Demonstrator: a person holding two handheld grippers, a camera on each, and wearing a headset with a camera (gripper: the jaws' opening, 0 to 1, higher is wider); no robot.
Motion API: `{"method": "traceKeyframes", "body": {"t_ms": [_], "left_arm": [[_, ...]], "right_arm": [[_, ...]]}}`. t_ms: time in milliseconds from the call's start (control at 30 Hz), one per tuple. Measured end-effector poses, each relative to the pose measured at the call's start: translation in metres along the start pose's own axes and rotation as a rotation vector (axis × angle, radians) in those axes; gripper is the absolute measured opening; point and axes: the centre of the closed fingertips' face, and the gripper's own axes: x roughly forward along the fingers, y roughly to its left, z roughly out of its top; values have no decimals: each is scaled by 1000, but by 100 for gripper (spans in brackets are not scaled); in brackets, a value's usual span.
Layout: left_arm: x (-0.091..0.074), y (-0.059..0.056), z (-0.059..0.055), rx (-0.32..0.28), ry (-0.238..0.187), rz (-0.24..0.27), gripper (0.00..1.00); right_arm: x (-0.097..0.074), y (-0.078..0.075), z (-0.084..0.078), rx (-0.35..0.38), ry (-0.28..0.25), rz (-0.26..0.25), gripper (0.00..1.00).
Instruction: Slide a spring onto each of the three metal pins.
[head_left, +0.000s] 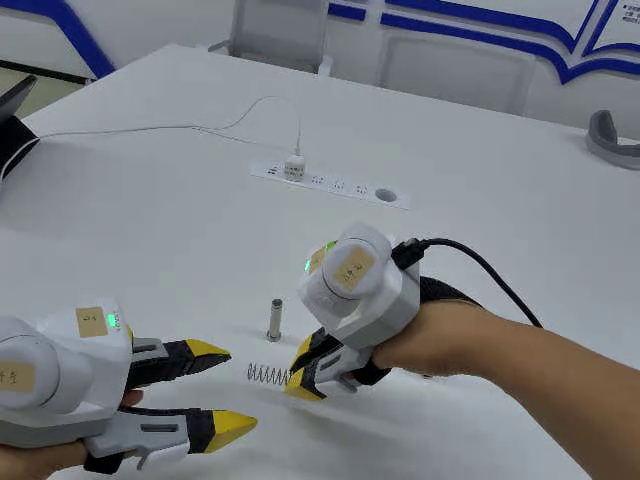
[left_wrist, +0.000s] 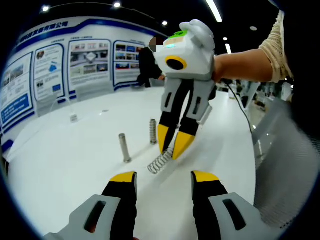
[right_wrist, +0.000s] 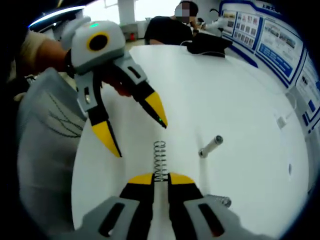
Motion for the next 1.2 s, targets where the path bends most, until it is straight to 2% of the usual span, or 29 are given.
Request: {"method": "traceKeyframes", "body": {"t_ms": [367, 633, 933, 1200], "left_arm": [[4, -14, 9, 62, -7, -46, 35], [3, -19, 16, 106, -16, -56, 27], [1, -24, 19, 137, -25, -66, 19], [4, -30, 17, 157, -13, -81, 18]], "right_arm": [[-18, 17, 4, -71, 3, 24, 12], [-24, 26, 6, -117, 18, 37, 12], [-26, 31, 6, -142, 34, 47, 12], [-30, 33, 10, -151, 25, 43, 12]]}}
